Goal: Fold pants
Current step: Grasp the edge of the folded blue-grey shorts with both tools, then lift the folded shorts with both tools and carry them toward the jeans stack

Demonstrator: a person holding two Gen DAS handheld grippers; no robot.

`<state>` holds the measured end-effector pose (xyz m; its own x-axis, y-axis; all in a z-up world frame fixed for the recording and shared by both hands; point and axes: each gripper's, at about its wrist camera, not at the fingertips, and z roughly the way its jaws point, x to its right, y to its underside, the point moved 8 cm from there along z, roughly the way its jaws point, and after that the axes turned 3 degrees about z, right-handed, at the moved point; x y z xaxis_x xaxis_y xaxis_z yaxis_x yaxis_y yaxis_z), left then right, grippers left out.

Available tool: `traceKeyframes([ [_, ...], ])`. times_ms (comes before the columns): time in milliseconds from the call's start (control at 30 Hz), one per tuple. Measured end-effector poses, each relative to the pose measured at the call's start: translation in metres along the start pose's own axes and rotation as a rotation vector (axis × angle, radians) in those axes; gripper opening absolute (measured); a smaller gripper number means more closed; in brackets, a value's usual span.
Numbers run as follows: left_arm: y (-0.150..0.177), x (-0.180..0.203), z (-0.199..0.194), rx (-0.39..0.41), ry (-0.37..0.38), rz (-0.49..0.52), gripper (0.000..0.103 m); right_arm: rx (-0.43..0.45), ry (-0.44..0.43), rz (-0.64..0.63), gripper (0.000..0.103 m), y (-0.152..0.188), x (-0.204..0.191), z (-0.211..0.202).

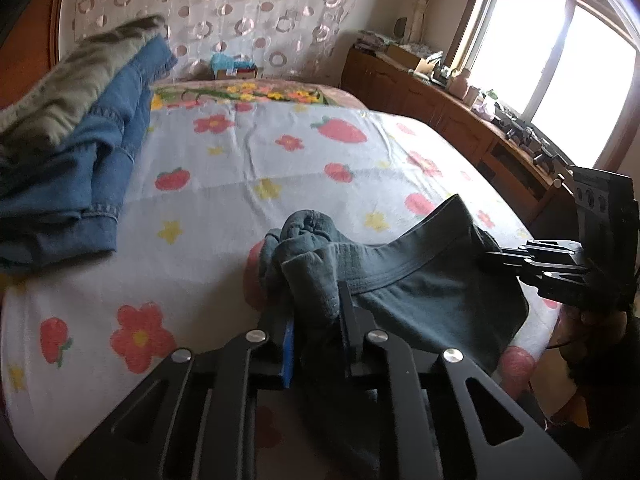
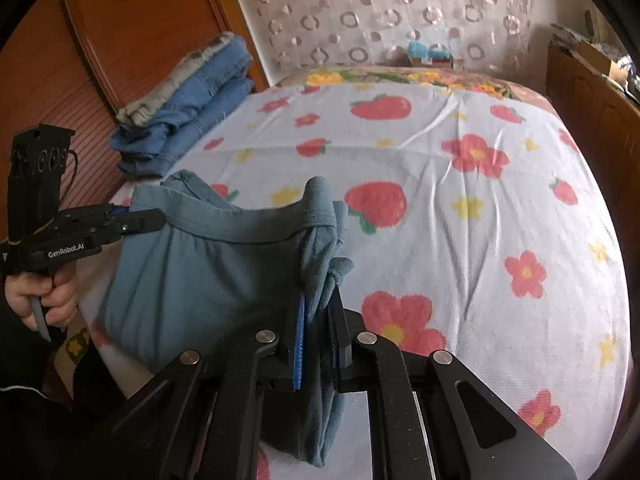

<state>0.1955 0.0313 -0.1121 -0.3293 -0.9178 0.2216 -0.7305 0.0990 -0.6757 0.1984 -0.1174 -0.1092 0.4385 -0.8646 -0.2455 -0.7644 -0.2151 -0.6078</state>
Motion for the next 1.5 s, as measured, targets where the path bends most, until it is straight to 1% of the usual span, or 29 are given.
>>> traceKeyframes([
  [133,-0.009,0.006,-0.015,0.038,0.022,-0.014,0.013,0.037,-0.005,-0.016,0.006,-0.008,-0.007,-0.013],
  [267,-0.018,0.01,-0.029,0.077,0.0,0.009,0.013,0.074,-0.004,-0.036,0.006,-0.016,-0.016,-0.027],
  [400,-0.029,0.012,-0.043,0.117,-0.005,0.015,0.013,0.111,0.0,-0.06,0.006,-0.027,-0.024,-0.04],
  [667,-0.052,0.013,-0.068,0.188,-0.024,0.04,0.013,0.184,0.011,-0.114,0.006,-0.058,-0.041,-0.064],
  [833,-0.064,0.009,-0.078,0.223,-0.042,0.049,0.013,0.211,0.018,-0.151,0.006,-0.074,-0.049,-0.072],
  [1233,-0.096,-0.004,-0.111,0.306,-0.104,0.066,0.013,0.279,0.032,-0.303,0.006,-0.124,-0.084,-0.089],
  [1400,-0.105,-0.012,-0.118,0.325,-0.131,0.073,0.013,0.302,0.041,-0.338,0.006,-0.145,-0.097,-0.09],
  [1500,-0.11,-0.017,-0.121,0.336,-0.134,0.073,0.013,0.31,0.039,-0.352,0.006,-0.156,-0.103,-0.088],
])
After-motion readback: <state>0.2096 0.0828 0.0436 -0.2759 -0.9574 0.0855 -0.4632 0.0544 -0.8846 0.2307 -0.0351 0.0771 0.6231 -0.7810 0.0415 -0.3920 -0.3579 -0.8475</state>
